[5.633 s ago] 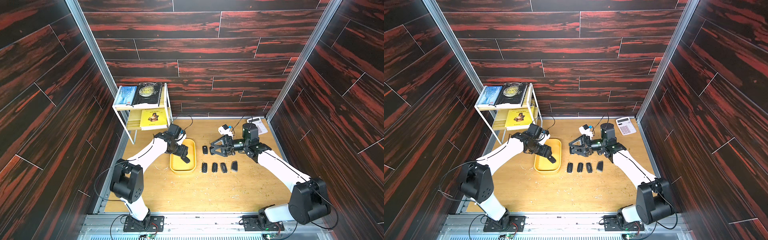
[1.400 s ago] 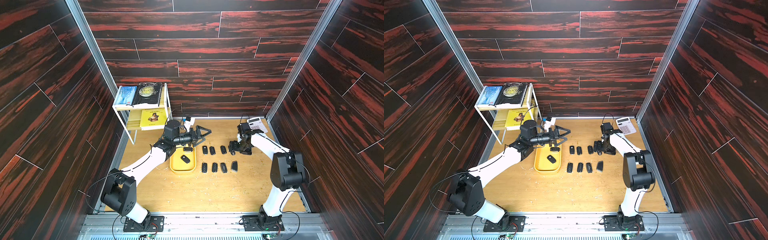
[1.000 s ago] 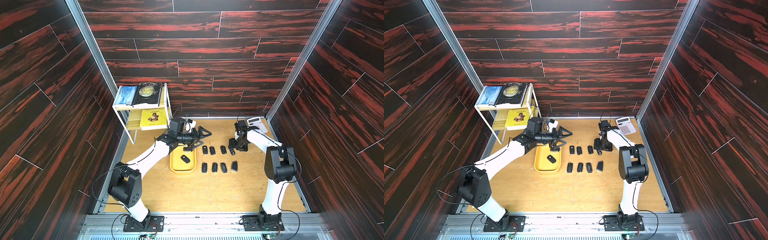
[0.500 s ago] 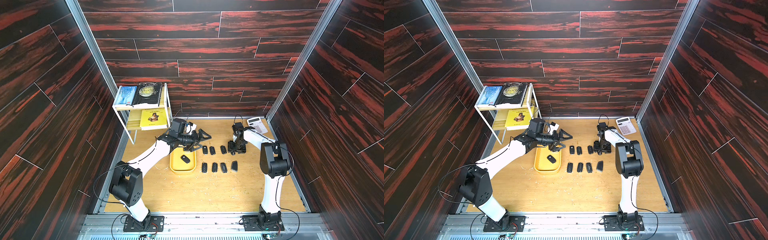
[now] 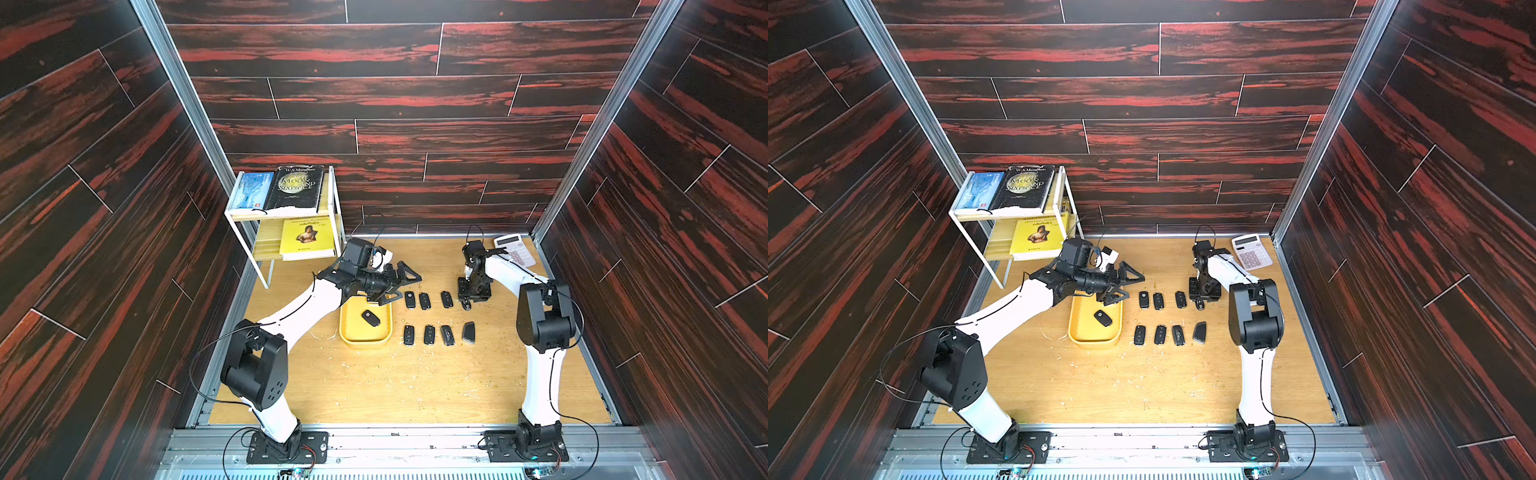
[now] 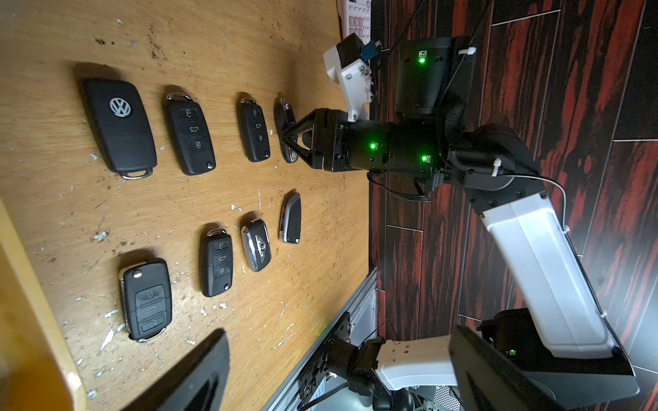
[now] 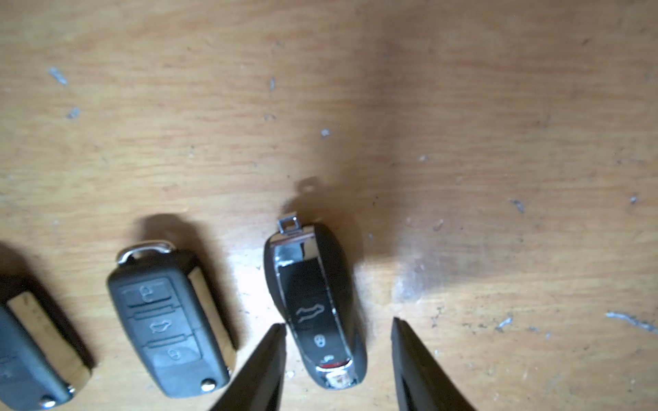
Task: Place the car key into the storage box
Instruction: Pick up the car key from the center of the board.
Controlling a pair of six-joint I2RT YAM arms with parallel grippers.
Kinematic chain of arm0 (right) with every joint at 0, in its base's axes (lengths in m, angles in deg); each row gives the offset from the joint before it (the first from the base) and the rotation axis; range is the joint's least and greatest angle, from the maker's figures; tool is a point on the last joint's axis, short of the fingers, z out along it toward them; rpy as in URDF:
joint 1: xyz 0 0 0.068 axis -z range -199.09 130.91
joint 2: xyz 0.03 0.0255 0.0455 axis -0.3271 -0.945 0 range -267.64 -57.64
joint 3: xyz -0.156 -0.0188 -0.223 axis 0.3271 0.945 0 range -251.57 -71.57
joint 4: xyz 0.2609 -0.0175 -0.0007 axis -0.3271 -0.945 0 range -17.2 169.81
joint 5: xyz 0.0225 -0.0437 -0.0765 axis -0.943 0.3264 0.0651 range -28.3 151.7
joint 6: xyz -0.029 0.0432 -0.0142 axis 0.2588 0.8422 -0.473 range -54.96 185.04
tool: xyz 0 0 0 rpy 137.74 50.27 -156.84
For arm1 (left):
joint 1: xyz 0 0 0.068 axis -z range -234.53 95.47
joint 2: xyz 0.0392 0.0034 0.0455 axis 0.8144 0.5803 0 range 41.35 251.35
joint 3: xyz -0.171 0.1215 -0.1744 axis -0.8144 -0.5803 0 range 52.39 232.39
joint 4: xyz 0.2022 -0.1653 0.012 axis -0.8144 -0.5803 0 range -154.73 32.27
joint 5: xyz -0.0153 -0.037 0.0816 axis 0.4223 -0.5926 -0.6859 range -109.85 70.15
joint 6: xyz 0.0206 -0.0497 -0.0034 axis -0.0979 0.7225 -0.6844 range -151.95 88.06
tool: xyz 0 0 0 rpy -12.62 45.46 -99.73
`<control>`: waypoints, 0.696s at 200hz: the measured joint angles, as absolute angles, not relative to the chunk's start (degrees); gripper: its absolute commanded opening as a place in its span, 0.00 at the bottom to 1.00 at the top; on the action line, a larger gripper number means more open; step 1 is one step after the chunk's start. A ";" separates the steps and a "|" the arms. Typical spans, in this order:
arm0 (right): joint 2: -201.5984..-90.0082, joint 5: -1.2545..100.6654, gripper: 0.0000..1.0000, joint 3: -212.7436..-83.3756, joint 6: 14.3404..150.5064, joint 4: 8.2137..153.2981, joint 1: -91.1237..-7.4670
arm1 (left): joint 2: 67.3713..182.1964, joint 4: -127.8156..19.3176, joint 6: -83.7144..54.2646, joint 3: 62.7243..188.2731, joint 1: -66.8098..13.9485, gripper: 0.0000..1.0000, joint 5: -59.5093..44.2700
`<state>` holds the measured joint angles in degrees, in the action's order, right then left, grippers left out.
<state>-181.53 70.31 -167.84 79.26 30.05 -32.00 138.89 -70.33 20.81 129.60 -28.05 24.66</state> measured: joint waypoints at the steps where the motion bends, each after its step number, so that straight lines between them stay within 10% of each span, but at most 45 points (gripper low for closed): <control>1: -181.53 70.31 0.49 -167.84 79.23 30.05 -32.02 | 138.89 -70.33 20.78 129.60 -28.05 1.00 24.66; 139: -184.09 70.61 0.25 -169.74 78.95 28.36 -33.44 | 138.89 -69.37 20.78 129.54 -28.05 1.00 24.68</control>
<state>-184.09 70.61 -169.74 78.95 28.36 -33.44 138.89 -69.37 20.78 129.54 -28.05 24.68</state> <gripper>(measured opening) 0.318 0.999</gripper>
